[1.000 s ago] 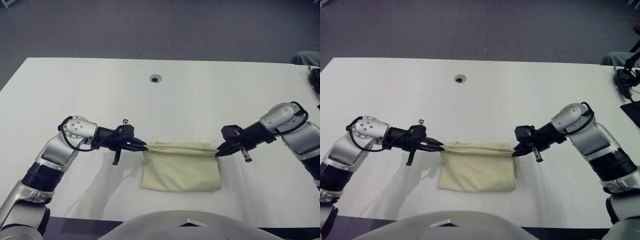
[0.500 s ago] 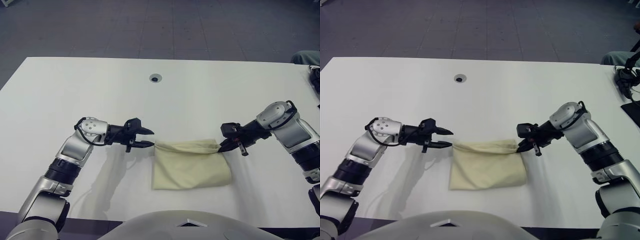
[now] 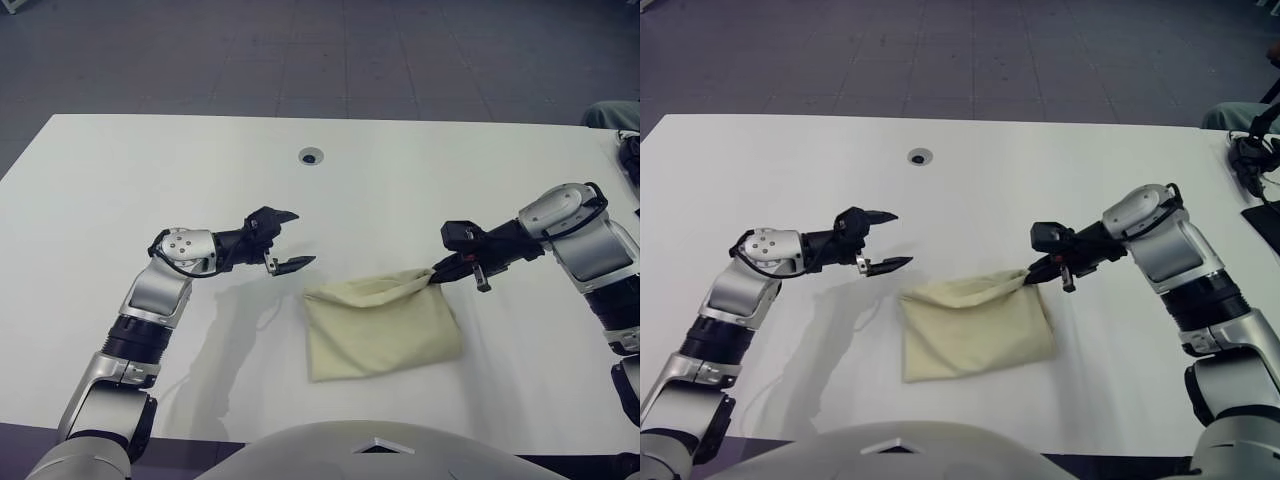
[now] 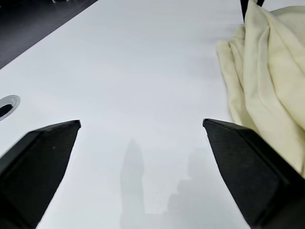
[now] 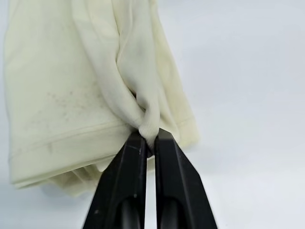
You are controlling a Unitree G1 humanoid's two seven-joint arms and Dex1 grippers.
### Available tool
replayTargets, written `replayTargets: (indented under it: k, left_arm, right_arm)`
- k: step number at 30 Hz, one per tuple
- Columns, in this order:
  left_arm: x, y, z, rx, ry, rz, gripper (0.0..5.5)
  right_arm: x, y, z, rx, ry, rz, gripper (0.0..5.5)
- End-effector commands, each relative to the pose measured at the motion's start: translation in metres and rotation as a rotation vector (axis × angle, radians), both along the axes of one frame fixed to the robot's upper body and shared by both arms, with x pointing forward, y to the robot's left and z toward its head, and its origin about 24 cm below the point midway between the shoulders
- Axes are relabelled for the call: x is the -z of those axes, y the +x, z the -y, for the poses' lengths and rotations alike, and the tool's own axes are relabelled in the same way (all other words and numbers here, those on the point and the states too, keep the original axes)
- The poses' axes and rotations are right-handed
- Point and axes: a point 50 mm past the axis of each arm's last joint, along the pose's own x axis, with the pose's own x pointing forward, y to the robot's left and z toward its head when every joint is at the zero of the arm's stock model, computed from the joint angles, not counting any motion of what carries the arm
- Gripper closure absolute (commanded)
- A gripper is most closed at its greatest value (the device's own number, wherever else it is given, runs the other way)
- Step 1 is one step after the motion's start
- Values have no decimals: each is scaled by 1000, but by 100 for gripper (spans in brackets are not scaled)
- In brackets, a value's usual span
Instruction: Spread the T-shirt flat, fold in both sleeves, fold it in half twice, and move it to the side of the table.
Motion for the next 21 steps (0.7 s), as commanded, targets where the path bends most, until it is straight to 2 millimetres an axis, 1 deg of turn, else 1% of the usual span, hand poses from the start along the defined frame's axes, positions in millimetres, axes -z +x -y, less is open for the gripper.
replayTargets:
  k: [1, 2, 3, 5, 7, 11, 17, 21]
  left_arm:
    - [-3, 0, -3, -36, -7, 36, 10]
    - [-4, 0, -3, -39, -14, 45, 10]
    - [-7, 0, -3, -43, -22, 54, 10]
    - [-12, -1, -3, -46, -43, 74, 10]
    - [-17, -3, -2, -42, -63, 92, 10]
    - [-24, -12, 6, 1, -99, 107, 10]
    - [-25, -36, 24, 110, -127, 103, 10]
    - [-21, -53, 37, 192, -133, 71, 10]
  right_arm:
    - [8, 3, -2, -13, -16, 56, 546]
    - [12, 3, 0, 1, -26, 55, 509]
    - [14, 3, 1, 13, -36, 55, 505]
    - [20, 3, 2, 34, -56, 48, 467]
    - [25, 3, 3, 54, -64, 35, 444]
    - [32, 1, 3, 120, -60, 7, 379]
    - [44, 7, 14, 311, -83, 28, 280]
    - [42, 9, 17, 389, -37, 47, 220]
